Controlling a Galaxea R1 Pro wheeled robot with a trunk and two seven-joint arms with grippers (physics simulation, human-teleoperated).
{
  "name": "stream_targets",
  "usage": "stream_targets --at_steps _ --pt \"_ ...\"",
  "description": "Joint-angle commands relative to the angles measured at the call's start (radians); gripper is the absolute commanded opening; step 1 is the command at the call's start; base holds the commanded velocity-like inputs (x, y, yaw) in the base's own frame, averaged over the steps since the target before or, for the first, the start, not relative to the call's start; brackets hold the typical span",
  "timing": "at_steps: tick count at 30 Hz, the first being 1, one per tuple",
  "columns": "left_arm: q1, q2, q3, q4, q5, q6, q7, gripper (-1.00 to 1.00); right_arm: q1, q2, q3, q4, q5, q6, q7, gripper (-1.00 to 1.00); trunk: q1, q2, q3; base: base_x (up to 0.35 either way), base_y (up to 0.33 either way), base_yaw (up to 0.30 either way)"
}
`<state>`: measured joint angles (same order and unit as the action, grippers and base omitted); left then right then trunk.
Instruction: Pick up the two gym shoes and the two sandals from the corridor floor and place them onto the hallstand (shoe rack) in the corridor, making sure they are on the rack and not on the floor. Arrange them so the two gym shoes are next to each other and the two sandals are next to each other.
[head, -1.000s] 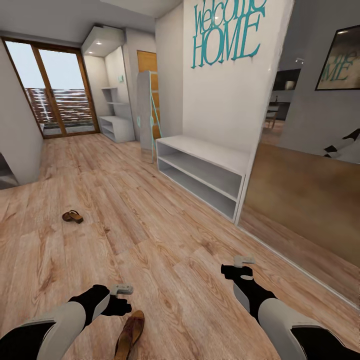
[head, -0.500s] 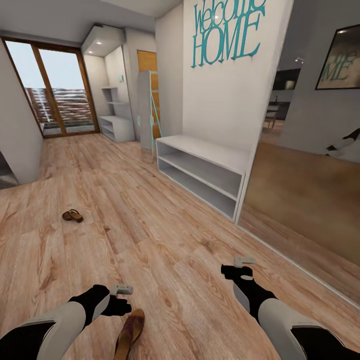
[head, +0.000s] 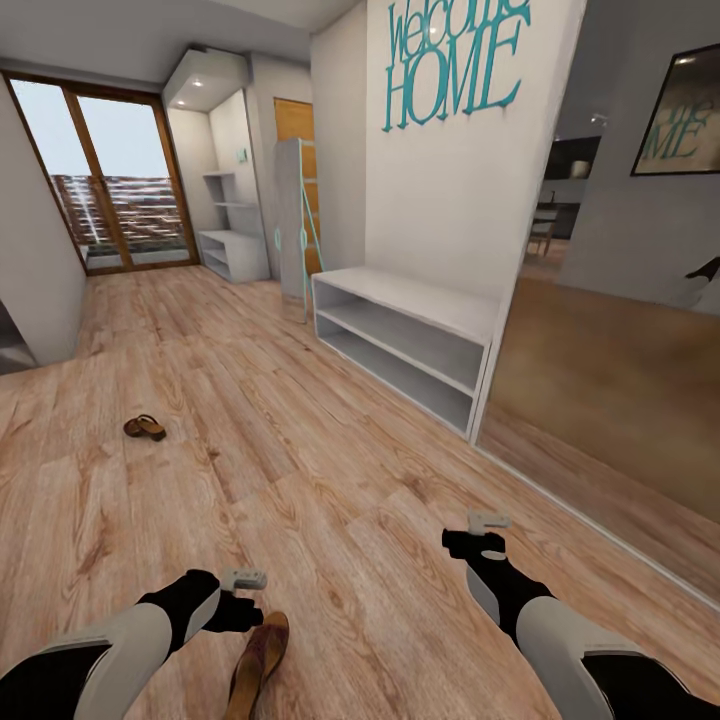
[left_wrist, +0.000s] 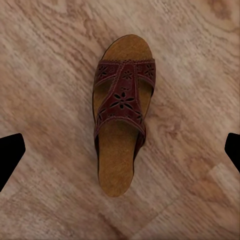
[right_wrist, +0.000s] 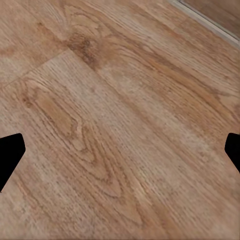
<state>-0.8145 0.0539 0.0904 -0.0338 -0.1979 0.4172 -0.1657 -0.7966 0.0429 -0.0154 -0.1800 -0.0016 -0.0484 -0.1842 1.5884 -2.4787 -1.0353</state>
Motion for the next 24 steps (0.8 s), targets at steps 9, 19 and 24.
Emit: stream_targets --at_steps 9,19,24 --pt "0.000 0.000 0.000 0.000 0.000 0.000 0.000 1.00 0.000 0.000 0.000 0.000 0.000 0.000 0.000 1.00 0.014 -0.023 -0.033 0.000 0.000 0.000" --pt "0.000 0.000 0.000 0.000 0.000 0.000 0.000 1.00 0.000 0.000 0.000 0.000 0.000 -0.001 0.000 1.00 0.019 -0.025 -0.071 0.000 0.000 0.000" --pt "0.000 0.000 0.000 0.000 0.000 0.000 0.000 1.00 0.000 0.000 0.000 0.000 0.000 -0.001 0.000 1.00 0.021 -0.026 -0.091 0.000 0.000 0.000"
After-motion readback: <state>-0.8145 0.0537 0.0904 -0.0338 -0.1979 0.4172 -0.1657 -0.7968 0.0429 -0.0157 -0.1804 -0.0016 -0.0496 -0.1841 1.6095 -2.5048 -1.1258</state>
